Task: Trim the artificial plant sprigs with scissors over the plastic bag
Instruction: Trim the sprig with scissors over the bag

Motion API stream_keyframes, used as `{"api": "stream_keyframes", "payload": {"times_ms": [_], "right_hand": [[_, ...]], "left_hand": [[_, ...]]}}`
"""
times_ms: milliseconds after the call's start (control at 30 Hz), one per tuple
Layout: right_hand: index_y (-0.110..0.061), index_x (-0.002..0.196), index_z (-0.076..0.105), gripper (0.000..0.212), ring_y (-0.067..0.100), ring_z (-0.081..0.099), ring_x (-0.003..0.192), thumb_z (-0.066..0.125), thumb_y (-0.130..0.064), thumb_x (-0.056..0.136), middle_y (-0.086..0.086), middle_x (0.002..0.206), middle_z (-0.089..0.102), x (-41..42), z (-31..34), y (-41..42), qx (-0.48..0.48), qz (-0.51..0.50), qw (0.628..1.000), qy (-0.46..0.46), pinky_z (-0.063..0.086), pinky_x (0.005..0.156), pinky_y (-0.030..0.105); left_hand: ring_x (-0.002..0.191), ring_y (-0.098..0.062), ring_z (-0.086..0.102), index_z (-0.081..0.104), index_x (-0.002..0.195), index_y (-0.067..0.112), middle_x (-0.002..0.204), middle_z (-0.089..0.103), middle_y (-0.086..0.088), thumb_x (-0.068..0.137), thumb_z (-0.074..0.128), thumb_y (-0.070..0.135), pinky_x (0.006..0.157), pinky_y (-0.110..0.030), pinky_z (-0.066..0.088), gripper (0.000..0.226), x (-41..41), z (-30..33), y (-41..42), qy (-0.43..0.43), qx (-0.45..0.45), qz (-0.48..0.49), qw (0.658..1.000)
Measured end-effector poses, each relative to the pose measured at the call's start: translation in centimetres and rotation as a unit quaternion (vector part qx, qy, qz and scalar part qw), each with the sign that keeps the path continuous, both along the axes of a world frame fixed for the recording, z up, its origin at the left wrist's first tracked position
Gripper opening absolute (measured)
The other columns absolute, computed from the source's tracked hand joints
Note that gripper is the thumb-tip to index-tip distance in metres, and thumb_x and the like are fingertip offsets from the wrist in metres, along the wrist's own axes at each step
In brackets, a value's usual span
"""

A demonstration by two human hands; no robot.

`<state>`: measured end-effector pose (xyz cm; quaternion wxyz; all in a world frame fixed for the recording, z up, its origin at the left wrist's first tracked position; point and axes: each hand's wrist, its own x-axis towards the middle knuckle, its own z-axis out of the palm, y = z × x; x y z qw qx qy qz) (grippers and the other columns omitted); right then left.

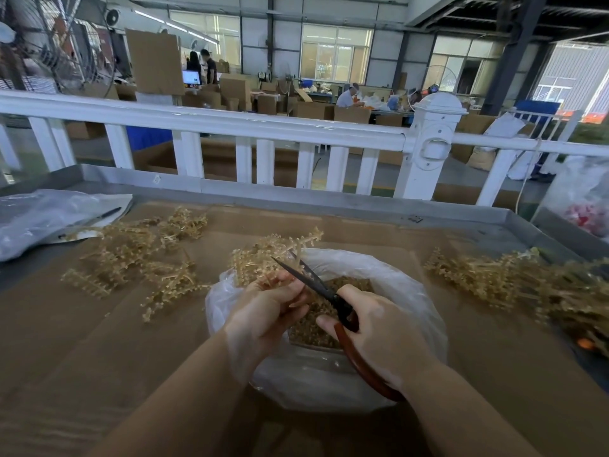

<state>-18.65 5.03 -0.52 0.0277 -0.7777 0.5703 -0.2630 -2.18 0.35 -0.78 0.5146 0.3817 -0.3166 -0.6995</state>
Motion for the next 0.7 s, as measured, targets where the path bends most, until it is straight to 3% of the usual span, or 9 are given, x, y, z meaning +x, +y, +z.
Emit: {"api": "stream_keyframes", "payload": {"times_ms": [400,700], "right_hand": [[-0.024,0.084,0.052,0.031,-0.001,0.048,0.053,0.053,-0.055,0.088,-0.013,0.06,0.048,-0.28,-0.15,-0.19,0.024,0.02,0.999,-0.031,0.039,0.056,0.013],[-0.028,0.084,0.051,0.028,-0.003,0.051,0.054,0.053,-0.056,0.087,-0.016,0.058,0.047,-0.4,-0.25,-0.11,0.013,0.02,0.999,-0.04,0.04,0.055,0.011]], "left_hand": [[0.062,-0.01,0.066,0.052,0.074,0.019,0.064,0.066,0.003,0.084,0.062,-0.001,0.053,-0.024,0.051,0.025,-0.08,-0.04,-0.16,0.006,0.017,-0.015,1.0],[0.052,-0.009,0.066,0.057,0.081,0.014,0.059,0.066,0.001,0.084,0.06,-0.001,0.048,-0.021,0.053,0.016,-0.02,0.14,-0.23,-0.015,0.033,-0.032,0.999]]}}
